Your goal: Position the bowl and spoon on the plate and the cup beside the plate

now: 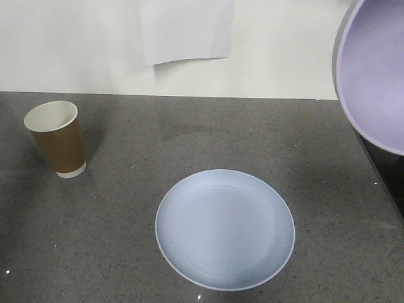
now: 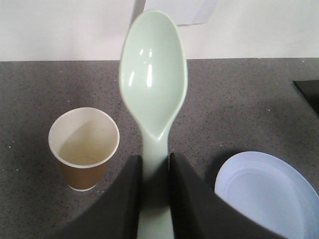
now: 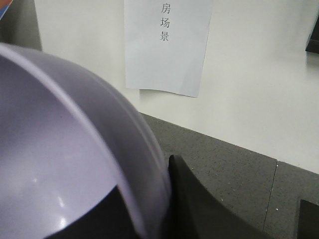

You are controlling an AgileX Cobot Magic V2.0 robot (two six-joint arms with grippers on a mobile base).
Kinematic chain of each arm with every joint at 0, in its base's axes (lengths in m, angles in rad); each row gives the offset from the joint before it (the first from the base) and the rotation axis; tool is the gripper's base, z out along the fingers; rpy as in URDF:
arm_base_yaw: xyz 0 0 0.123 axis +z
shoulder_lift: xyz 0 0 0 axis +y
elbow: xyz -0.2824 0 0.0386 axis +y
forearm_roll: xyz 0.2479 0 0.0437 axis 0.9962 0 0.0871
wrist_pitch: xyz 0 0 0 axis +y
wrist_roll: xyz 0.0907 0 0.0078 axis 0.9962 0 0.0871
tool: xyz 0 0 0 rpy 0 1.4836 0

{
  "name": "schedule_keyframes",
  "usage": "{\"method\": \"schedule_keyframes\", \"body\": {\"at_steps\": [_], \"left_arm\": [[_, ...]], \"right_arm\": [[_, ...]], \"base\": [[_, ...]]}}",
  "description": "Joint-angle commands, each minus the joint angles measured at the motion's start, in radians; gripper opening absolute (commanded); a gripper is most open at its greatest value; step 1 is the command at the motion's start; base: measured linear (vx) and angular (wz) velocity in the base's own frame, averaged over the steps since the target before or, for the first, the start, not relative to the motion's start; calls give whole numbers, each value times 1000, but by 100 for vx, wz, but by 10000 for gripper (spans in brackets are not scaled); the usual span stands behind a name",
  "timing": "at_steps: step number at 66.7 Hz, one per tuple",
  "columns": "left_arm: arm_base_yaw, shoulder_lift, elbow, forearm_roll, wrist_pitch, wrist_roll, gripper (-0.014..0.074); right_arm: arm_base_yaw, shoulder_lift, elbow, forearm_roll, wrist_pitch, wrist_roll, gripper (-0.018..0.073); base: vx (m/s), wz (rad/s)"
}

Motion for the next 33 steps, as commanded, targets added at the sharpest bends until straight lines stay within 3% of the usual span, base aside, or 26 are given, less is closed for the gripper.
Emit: {"method": "schedule_keyframes", "body": {"at_steps": [1, 33], "left_arm": [[-1, -18, -26, -53, -45, 1, -6], [-1, -18, -26, -53, -45, 1, -6]], "right_arm": [[-2, 2, -27, 29, -66, -3, -3], [-2, 2, -27, 29, -66, -3, -3]], "base": [[0, 0], [0, 0]]}}
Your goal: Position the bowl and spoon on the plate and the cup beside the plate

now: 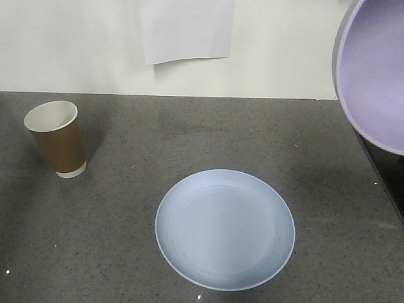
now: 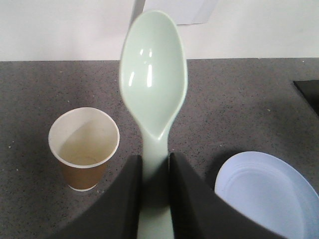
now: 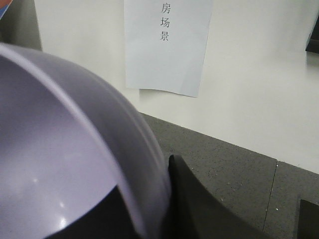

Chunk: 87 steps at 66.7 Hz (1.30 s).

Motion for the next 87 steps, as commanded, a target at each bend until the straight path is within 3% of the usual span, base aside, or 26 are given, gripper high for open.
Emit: {"method": "schedule_keyframes", "body": {"at_steps": [1, 72, 80, 87], "left_arm": [[-1, -18, -26, -53, -45, 1, -6], [-1, -18, -26, -53, -46, 2, -6], [-1, -18, -26, -53, -46, 2, -6], [-1, -18, -26, -53, -46, 2, -6]], "right_arm": [[-2, 2, -27, 29, -66, -3, -3], [-2, 2, -27, 50, -83, -3, -3], [-2, 19, -27, 117, -88, -14, -3], [-2, 90, -27, 222, -68, -104, -3]], "base": [[0, 0], [0, 0], [0, 0], [0, 0]]}}
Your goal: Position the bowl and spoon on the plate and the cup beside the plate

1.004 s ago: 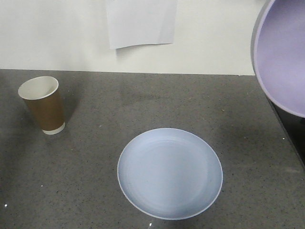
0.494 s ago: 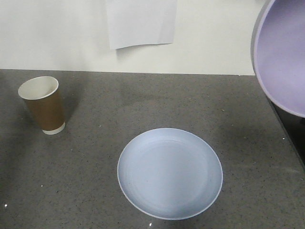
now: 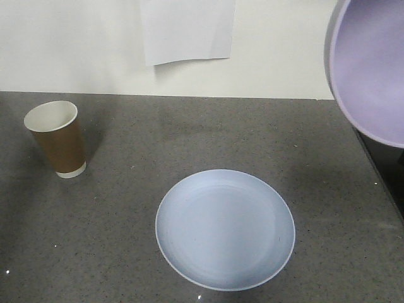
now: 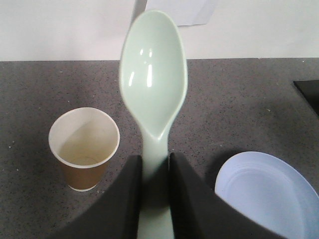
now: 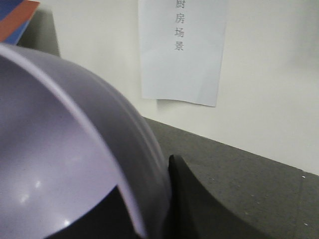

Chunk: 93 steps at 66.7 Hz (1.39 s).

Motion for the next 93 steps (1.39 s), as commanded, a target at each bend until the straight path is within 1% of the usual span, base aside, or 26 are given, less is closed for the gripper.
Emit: {"method": "schedule_keyframes", "body": {"at_steps": [1, 8, 13, 18, 27, 35, 43, 54, 65, 72, 83, 93], "left_arm": [[-1, -18, -26, -54, -46, 2, -6], [-1, -18, -26, -53, -46, 2, -6], [-1, -18, -26, -53, -46, 2, -6], [-1, -18, -26, -53, -46, 3, -6], [-1, -18, -26, -53, -45, 3, -6], [-1, -18, -26, -53, -44, 3, -6], [-1, -18, -26, -53, -39, 2, -6], [-1, -18, -26, -53, -38, 2, -6], [-1, -18, -26, -53, -39, 2, -6], [-1, -18, -26, -53, -44, 3, -6], [-1, -18, -26, -53, -45, 3, -6], [-1, -18, -26, -53, -45, 2, -6]], "right_arm": [[-2, 81, -27, 143, -53, -84, -3], [-1, 207, -27, 289, 44, -202, -3], [7, 324, -27, 374, 120, -285, -3], [40, 433, -27, 390, 160, -333, -3], [138, 633, -27, 344, 209, -341, -3], [248, 787, -27, 259, 208, -335, -1], [313, 887, -27, 189, 191, -317, 1], [352, 910, -28, 79, 112, -268, 4], [359, 910, -30, 2, 117, -250, 25], [359, 910, -30, -41, 114, -246, 60], [359, 910, -30, -45, 90, -246, 159], [359, 909, -30, -44, 54, -227, 303]], "base": [[0, 0], [0, 0], [0, 0], [0, 0], [0, 0], [0, 0], [0, 0], [0, 0], [0, 0], [0, 0], [0, 0], [0, 0]]}}
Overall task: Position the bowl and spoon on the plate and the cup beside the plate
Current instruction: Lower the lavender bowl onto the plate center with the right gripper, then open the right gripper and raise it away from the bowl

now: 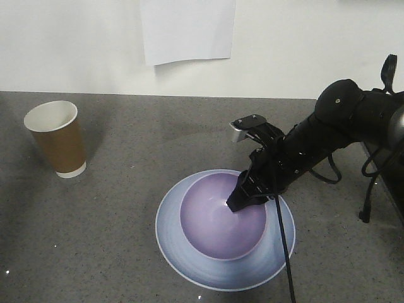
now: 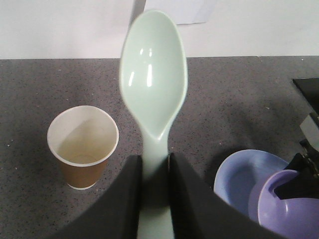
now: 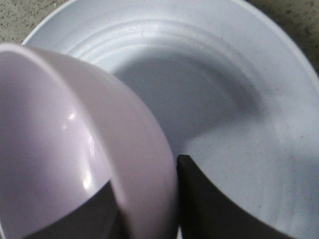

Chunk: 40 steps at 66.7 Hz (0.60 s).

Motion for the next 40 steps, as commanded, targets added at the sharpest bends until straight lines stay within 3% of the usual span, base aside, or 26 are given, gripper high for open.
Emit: {"method": "schedule_keyframes", "body": {"at_steps": [1, 15, 29, 40], "left_arm": [[-1, -18, -26, -53, -52, 2, -6], [-1, -18, -26, -53, -52, 2, -6], [-1, -18, -26, -53, -47, 2, -6], [-1, -18, -26, -54, -34, 2, -6]], "right_arm": [[-2, -48, -30, 35, -31, 11, 310], [-3, -68, -30, 34, -128, 46, 450], [-3, -162, -72, 13, -170, 64, 454], [-3, -276, -177, -52, -135, 146, 440]], "base": [[0, 0], [0, 0], [0, 0], [0, 0]]}}
